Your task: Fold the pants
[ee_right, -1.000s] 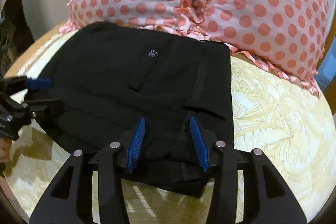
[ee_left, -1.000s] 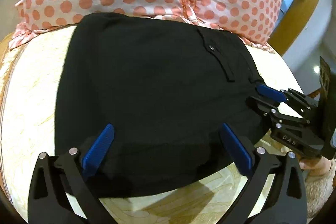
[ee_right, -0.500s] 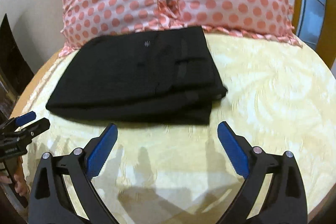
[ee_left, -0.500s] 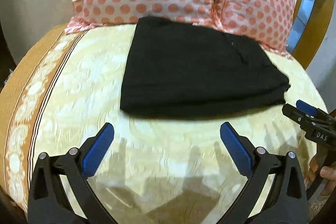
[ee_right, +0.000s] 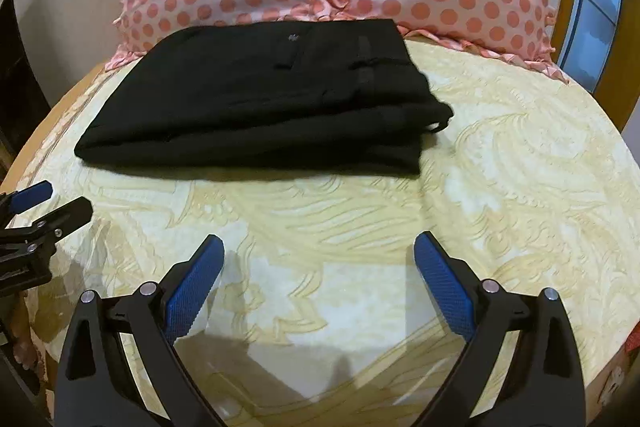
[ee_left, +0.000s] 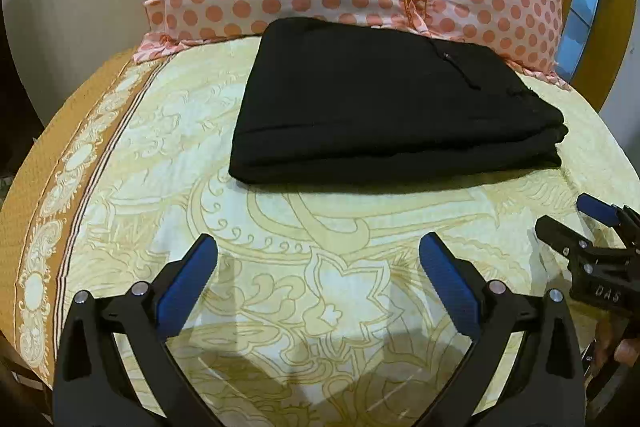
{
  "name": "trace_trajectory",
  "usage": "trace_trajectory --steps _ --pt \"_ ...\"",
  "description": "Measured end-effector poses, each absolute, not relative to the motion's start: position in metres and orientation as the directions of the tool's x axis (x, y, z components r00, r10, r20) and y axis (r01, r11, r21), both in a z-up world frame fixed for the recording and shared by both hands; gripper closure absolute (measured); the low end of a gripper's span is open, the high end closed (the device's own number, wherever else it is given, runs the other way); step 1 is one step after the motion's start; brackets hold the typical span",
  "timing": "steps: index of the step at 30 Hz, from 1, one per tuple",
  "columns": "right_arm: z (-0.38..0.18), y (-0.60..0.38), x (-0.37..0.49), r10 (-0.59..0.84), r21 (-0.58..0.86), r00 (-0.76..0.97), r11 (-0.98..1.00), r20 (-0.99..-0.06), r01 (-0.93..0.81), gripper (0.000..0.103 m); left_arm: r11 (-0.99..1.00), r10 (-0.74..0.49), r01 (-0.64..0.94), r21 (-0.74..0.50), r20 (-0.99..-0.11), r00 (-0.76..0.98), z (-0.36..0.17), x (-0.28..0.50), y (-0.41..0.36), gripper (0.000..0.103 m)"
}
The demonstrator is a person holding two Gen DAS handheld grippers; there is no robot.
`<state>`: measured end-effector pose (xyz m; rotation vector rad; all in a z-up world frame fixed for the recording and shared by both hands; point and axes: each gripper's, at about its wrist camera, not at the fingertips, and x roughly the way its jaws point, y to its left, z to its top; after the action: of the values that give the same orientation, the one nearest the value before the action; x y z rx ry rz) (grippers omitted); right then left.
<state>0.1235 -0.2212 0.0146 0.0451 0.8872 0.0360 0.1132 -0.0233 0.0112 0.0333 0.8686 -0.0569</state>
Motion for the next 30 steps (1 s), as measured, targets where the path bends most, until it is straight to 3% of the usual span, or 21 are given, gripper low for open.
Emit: trace_trajectory --steps 30 --pt "0.0116 -0.2169 0.1178 0.017 0.028 0.636 1.0 -0.771 0.007 0.001 0.998 0.007 0.041 0.043 -0.774 0.633 0.0006 0.1096 -0.0243 0.002"
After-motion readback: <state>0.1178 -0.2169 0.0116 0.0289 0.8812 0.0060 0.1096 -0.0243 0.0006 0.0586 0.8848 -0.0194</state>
